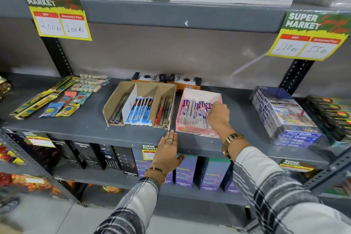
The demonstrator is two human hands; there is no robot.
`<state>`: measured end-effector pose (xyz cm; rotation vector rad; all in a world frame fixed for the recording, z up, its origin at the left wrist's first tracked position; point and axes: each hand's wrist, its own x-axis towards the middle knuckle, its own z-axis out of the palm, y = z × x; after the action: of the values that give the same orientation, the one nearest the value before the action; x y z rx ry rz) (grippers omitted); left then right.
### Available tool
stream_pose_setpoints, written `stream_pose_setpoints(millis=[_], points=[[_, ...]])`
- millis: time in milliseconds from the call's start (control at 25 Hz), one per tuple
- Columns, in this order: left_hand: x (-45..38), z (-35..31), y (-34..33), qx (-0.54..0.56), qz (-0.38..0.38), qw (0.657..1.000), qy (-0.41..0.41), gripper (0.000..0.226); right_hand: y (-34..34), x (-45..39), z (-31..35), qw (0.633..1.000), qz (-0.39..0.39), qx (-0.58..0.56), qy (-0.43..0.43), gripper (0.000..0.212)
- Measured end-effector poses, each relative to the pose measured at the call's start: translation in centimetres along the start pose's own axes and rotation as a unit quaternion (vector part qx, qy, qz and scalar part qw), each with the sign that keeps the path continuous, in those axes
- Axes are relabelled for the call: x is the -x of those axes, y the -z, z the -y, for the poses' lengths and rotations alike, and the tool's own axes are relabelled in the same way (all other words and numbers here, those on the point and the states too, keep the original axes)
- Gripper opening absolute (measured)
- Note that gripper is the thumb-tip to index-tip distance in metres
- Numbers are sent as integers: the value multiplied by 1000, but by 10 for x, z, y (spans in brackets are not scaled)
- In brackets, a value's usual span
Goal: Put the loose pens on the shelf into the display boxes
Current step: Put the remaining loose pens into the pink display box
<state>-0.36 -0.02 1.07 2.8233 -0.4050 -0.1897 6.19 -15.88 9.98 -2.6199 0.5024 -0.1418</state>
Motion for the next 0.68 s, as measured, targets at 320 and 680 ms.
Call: stream_pose_setpoints(millis=[320, 680], points=[[3, -2, 3, 19, 5, 1000, 6, 80, 10, 3, -34, 994, -43, -98, -32, 27], [-7, -25, 26, 320, -92, 934, 130, 68, -2, 21, -69, 956, 71, -262, -110, 39]])
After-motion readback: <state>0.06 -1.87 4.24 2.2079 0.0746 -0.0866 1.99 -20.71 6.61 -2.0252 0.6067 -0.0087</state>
